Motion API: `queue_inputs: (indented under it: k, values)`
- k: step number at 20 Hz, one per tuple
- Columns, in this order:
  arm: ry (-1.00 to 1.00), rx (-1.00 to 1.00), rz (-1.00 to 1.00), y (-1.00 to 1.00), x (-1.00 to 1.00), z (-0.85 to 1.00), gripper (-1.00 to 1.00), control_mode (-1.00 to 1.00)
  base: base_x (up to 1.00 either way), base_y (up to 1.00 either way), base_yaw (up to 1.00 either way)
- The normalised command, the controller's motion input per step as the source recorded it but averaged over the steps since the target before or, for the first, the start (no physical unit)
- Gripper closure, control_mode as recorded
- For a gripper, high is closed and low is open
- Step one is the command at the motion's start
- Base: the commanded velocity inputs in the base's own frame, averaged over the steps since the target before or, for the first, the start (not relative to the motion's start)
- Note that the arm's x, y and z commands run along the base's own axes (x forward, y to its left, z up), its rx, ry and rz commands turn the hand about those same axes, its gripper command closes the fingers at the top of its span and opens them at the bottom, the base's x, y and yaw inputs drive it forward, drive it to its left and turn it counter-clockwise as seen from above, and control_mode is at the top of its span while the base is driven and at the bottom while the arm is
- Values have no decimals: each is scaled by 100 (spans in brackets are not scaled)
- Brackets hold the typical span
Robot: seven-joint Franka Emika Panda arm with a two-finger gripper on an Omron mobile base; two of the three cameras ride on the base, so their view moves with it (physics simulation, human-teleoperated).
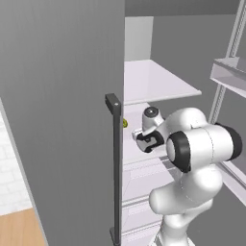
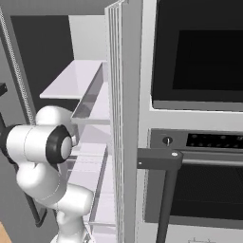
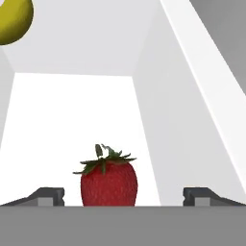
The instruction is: Take the strawberry from the fridge and place it on top of the pancake, located on the dining counter.
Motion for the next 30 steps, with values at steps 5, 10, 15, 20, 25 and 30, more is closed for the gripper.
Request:
queue_inputs:
  k: [5, 10, 15, 20, 25, 30]
  values:
    - [0, 0, 0, 0, 7, -23, -100, -100, 0, 0, 0]
    - [0, 0, 0, 0, -5, -34, -100, -100, 0, 0, 0]
    - [0, 0, 0, 0, 0, -30, 100, -100, 0, 0, 0]
    - [0, 0, 0, 1, -4, -24, 100, -100, 0, 0, 0]
    - [-2, 0, 0, -5, -18, -19, 100, -100, 0, 0, 0]
    - [-16, 0, -1, -3, -80, 13, 100, -100, 0, 0, 0]
